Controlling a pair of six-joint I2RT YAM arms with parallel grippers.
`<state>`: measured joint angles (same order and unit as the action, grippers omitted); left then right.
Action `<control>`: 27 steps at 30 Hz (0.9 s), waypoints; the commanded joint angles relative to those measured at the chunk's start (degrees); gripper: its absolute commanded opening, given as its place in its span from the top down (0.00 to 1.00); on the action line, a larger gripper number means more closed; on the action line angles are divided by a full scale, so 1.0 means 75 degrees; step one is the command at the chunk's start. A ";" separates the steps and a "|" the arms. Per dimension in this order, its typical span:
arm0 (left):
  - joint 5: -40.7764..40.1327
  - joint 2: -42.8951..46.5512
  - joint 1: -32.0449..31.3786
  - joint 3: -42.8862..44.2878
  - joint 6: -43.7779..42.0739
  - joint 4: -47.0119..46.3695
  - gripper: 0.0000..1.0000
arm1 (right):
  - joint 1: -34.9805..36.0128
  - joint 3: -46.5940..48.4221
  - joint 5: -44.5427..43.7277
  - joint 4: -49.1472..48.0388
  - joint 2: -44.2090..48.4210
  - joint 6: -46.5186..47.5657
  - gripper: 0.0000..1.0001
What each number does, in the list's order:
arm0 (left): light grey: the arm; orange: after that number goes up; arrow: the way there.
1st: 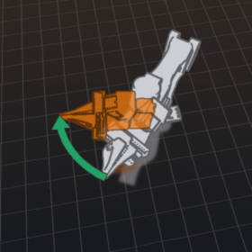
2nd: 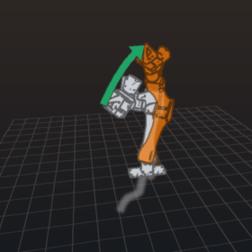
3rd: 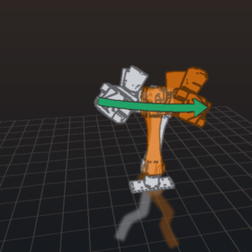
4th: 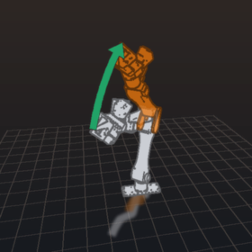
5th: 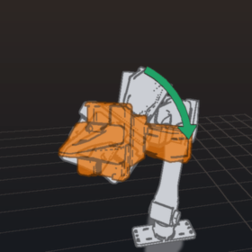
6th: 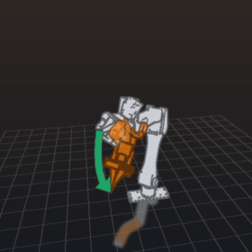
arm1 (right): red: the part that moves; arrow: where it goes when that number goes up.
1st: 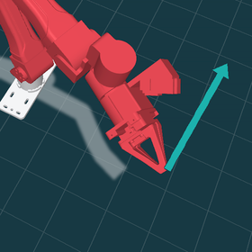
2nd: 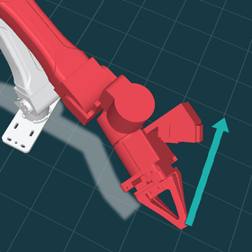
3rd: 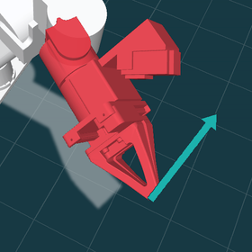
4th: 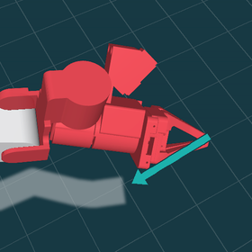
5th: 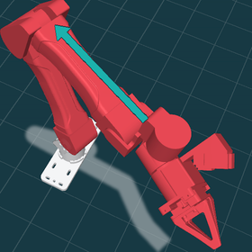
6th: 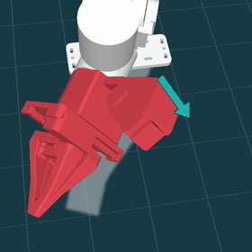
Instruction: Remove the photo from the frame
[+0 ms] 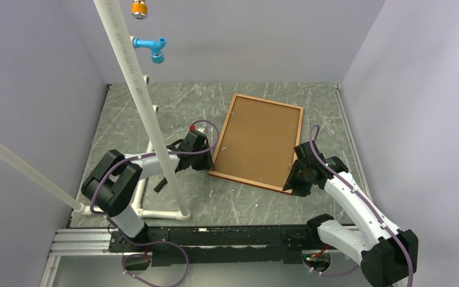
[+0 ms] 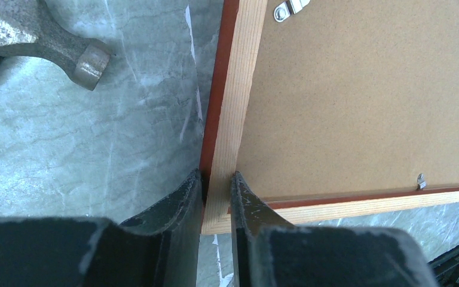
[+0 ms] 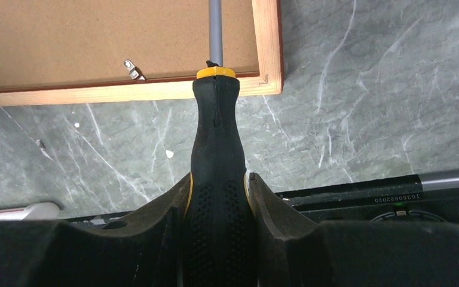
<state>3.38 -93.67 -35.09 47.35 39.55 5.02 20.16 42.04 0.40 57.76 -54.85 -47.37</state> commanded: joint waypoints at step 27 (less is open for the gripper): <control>-0.0058 -0.0287 0.0001 0.0086 -0.0223 0.0480 1.00 | -0.0037 -0.0636 -0.0390 -0.1941 -0.0511 0.0551 1.00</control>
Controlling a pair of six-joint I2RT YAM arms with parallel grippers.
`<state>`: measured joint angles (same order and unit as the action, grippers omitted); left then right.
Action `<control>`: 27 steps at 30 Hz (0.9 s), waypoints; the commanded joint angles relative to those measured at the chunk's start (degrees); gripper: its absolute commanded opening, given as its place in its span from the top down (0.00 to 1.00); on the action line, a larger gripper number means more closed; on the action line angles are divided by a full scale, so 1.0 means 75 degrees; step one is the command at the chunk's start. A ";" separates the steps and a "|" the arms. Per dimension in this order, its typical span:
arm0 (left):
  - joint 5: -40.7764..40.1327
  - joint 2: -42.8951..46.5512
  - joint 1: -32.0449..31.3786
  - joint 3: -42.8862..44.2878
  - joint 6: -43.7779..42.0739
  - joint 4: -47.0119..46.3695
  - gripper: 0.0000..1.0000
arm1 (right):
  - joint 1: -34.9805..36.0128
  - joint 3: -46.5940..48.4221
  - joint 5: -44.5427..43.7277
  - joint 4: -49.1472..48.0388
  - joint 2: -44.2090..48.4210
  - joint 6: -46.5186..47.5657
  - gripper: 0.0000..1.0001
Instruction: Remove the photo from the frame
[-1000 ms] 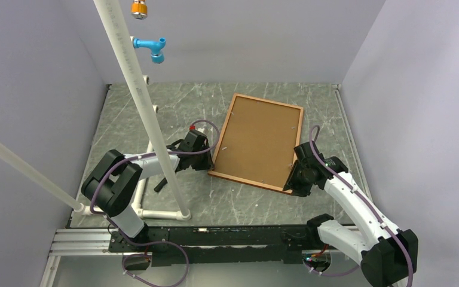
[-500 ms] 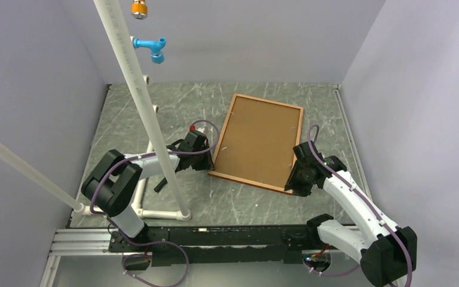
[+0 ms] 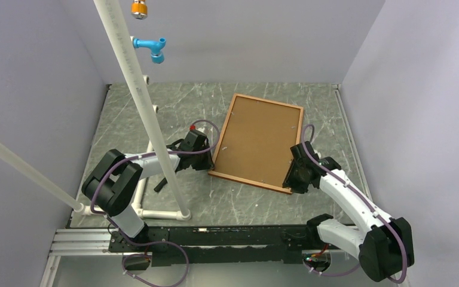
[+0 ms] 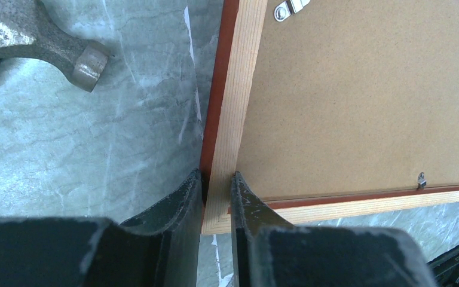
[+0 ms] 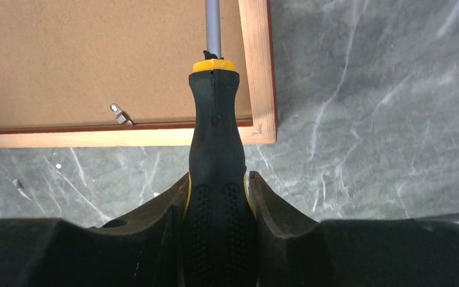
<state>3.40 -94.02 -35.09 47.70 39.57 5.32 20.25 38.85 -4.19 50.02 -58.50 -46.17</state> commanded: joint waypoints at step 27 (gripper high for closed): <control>0.0315 0.0158 0.0023 0.0178 -0.0469 0.0493 0.71 | -0.1694 0.3459 0.0501 -0.1585 -0.2850 0.1930 1.00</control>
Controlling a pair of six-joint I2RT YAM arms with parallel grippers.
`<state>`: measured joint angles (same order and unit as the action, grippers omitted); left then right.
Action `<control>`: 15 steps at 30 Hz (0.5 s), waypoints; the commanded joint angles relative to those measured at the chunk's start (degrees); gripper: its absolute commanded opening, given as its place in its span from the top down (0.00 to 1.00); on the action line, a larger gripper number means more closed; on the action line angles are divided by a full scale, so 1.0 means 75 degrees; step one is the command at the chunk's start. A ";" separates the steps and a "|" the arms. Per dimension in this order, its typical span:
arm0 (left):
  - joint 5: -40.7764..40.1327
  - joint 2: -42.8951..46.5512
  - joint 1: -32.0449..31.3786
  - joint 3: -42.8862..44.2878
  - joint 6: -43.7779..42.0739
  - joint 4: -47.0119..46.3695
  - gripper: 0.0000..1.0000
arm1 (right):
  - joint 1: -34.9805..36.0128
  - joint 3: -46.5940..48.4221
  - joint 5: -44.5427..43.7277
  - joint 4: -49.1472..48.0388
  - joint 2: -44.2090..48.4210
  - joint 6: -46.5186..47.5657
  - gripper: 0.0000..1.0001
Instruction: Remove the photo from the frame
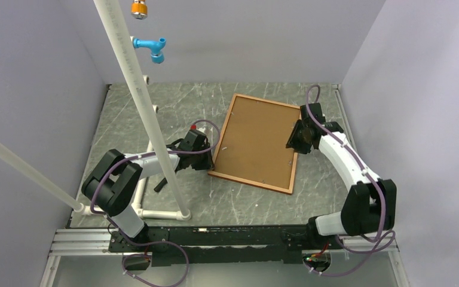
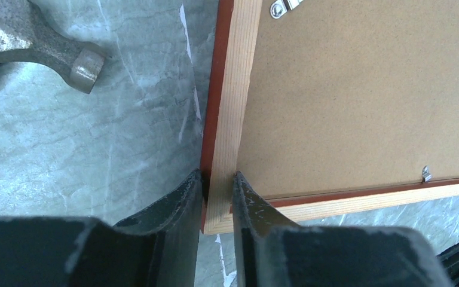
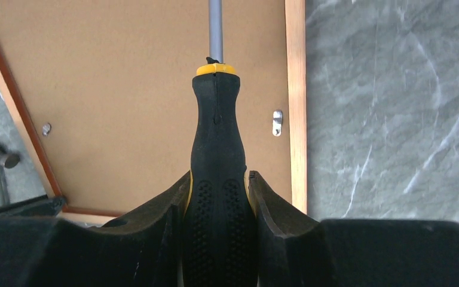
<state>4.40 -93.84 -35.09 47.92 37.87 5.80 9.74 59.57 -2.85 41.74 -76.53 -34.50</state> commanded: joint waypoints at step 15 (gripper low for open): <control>0.0345 -0.0472 0.0057 0.0627 -0.0429 0.0414 0.65 | 0.0893 0.1226 0.3788 -0.2796 -0.2211 0.0523 1.00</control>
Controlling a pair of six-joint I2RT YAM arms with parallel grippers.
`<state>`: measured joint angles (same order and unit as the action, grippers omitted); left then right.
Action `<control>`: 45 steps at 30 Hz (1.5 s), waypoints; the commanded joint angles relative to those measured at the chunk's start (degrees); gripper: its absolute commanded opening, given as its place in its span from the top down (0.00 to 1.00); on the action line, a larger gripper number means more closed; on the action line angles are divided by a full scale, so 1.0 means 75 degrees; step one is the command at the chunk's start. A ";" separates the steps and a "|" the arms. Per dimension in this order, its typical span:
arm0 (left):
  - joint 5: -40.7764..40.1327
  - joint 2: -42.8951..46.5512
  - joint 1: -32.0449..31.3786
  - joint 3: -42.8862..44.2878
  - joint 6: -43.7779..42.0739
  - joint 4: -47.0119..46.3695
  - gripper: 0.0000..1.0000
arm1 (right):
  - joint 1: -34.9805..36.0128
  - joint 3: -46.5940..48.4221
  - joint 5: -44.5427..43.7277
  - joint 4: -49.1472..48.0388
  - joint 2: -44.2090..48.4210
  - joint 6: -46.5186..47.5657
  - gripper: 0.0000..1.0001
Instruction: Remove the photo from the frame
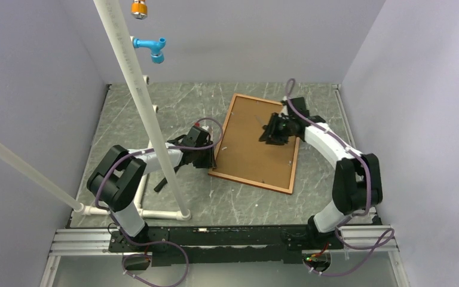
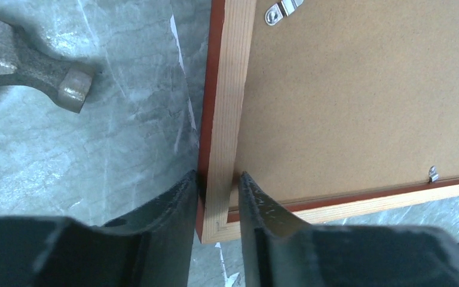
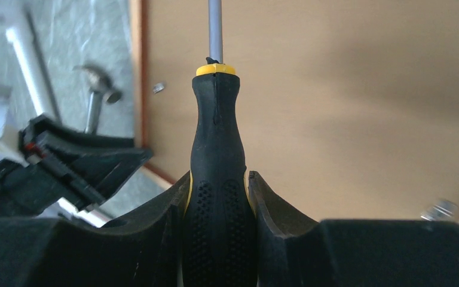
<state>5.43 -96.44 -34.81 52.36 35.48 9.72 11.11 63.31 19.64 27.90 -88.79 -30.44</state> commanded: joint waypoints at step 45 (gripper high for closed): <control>0.0471 0.0331 -0.0149 -0.0896 0.0869 -0.0470 1.00 | 0.2169 0.2273 -0.1212 -0.1563 -0.3600 -0.1566 1.00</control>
<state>7.20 -94.59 -34.87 46.83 39.92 2.44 27.18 77.91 12.91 17.32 -114.56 -40.03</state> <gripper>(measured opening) 0.239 0.355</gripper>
